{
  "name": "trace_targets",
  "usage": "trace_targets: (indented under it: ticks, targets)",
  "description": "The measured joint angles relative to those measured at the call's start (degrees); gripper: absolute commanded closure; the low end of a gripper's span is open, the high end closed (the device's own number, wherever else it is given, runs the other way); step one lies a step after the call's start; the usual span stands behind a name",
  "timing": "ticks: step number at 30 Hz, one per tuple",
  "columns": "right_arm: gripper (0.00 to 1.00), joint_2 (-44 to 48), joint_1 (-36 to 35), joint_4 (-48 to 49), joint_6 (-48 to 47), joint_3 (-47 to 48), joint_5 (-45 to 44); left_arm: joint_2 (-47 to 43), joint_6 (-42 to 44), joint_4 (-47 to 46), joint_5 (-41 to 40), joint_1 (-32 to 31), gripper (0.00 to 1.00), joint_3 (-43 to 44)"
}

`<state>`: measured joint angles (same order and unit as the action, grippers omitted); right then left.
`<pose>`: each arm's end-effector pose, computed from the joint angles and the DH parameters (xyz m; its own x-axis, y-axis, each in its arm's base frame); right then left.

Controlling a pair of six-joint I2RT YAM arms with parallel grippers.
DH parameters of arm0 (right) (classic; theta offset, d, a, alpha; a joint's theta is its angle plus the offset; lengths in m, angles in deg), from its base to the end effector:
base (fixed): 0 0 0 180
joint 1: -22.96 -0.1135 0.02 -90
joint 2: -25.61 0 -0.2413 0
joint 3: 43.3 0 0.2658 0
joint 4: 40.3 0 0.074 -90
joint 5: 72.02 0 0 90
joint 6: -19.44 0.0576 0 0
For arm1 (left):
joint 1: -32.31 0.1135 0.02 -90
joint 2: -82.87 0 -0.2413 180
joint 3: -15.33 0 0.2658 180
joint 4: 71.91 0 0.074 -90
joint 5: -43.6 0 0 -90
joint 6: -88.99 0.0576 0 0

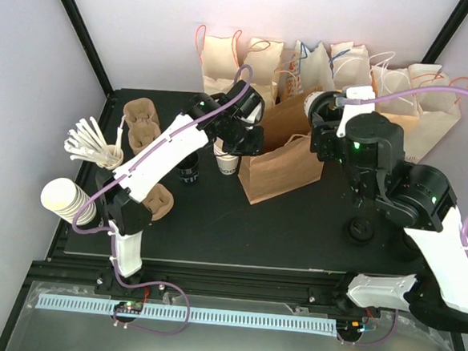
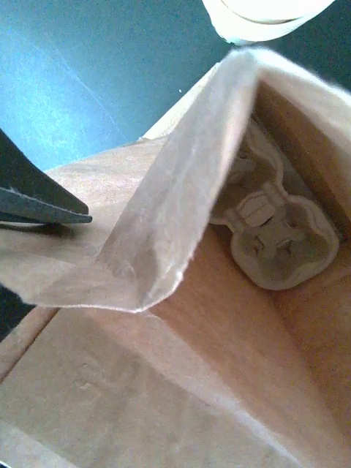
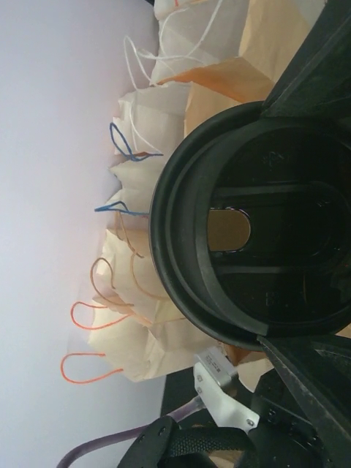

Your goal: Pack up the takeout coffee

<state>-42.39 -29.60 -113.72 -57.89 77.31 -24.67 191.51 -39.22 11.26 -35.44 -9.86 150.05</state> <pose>0.1524 0.1349 0.5071 -0.2544 -0.0668 -0.9648 -0.1468 0.9887 -0.0298 0.2941 -0.2812 0.3494 -0.9439 0.0357 -0.3282 0.1932 0.8659 -0.4615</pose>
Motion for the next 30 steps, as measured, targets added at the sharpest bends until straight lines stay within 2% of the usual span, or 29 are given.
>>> trace_targets:
  ticks: [3, 10, 14, 22, 30]
  targets:
    - [0.49, -3.8, 0.22, -4.22, 0.85, 4.92, 2.86, -0.81, 0.28, 1.51, 0.07, -0.55, 0.9, 0.0]
    - [0.5, -5.79, 0.26, -12.24, 5.42, 6.84, 10.58, -7.3, 1.4, 3.8, 2.43, -1.64, 0.91, -3.1]
    - [0.5, -4.85, 0.26, -14.97, 8.57, 4.15, 15.08, -13.14, 1.81, 3.54, 5.03, -1.99, 0.94, -8.87]
    - [0.49, -2.91, 0.26, -16.13, 11.54, -1.53, 26.27, -23.52, 4.28, 1.29, 10.29, -2.45, 0.94, -26.01]
    - [0.48, -2.16, 0.24, -15.17, 11.52, -9.05, 39.63, -27.91, 7.56, 0.83, 9.01, -2.49, 0.94, -28.11]
